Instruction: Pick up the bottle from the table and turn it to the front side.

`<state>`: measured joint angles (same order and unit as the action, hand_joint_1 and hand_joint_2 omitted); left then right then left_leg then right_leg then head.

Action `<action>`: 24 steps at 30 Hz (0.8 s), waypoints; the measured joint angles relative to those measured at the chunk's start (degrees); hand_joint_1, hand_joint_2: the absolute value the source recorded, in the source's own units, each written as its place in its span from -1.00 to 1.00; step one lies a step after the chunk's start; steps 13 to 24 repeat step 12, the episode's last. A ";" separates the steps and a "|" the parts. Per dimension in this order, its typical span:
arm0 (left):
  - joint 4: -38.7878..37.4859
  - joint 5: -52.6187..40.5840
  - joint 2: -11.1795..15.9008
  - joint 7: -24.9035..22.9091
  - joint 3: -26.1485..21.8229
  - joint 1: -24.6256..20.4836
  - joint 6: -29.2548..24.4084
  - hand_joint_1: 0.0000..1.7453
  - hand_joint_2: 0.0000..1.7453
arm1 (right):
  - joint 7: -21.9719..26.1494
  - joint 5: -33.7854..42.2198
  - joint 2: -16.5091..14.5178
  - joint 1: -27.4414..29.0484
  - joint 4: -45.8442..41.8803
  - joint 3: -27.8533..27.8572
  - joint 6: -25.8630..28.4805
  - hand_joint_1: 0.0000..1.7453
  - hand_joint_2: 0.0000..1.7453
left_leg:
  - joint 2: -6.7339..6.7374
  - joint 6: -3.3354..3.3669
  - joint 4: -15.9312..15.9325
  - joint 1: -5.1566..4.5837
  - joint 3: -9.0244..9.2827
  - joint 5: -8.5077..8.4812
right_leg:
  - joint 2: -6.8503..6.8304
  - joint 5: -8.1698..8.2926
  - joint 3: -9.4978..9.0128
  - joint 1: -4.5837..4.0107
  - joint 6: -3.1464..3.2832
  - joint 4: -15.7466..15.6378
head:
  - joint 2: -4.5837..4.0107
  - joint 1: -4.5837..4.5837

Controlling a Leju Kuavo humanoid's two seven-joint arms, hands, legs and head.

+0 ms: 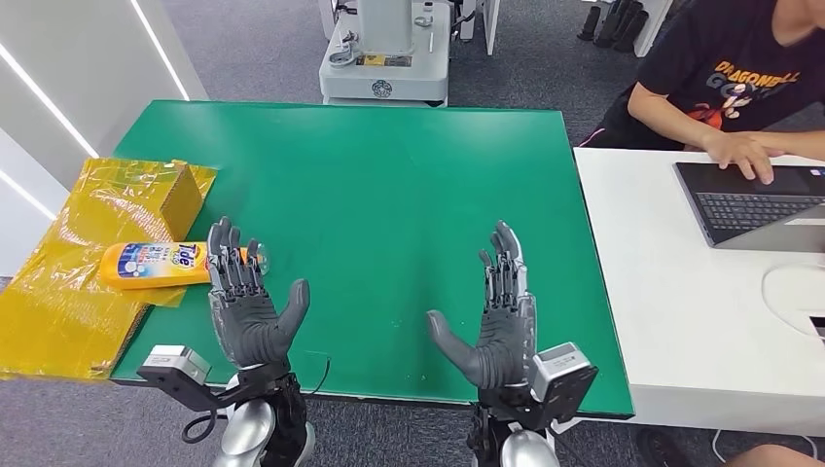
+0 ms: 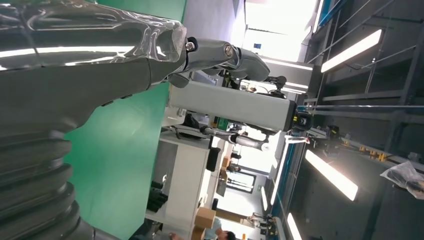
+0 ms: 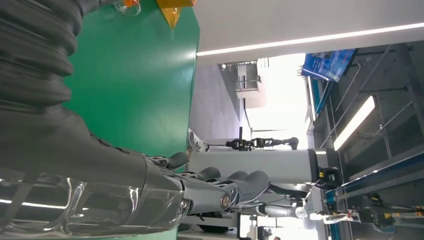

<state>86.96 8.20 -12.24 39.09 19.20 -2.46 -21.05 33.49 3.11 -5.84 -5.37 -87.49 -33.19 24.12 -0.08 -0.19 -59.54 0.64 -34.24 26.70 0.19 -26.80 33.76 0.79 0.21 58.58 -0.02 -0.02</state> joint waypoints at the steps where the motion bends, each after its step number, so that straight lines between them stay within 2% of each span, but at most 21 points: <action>1: -0.03 -0.20 0.01 -0.01 -0.07 0.00 0.00 -1.00 1.00 | 0.14 0.06 -0.03 -0.18 0.29 -0.02 -0.05 -1.00 1.00 | 0.00 0.00 0.00 0.00 0.00 0.00 | 0.00 0.00 0.00 0.00 0.00 0.00 | 0.00 0.00; 12: -0.16 0.04 0.95 1.00 -1.12 1.91 -2.47 -1.00 1.00 | 0.26 2.55 -0.84 -3.24 2.76 -1.52 -1.90 -1.00 1.00 | 0.00 0.00 0.01 0.00 0.00 0.00 | 0.00 0.00 0.00 0.00 0.00 0.02 | 0.00 0.00; 24: -0.16 0.04 0.95 1.00 -1.12 1.91 -2.47 -1.00 1.00 | 0.26 2.55 -0.84 -3.24 2.76 -1.52 -1.90 -1.00 1.00 | 0.00 0.00 0.01 0.00 0.00 0.00 | 0.00 0.00 0.00 0.00 0.00 0.02 | 0.00 0.00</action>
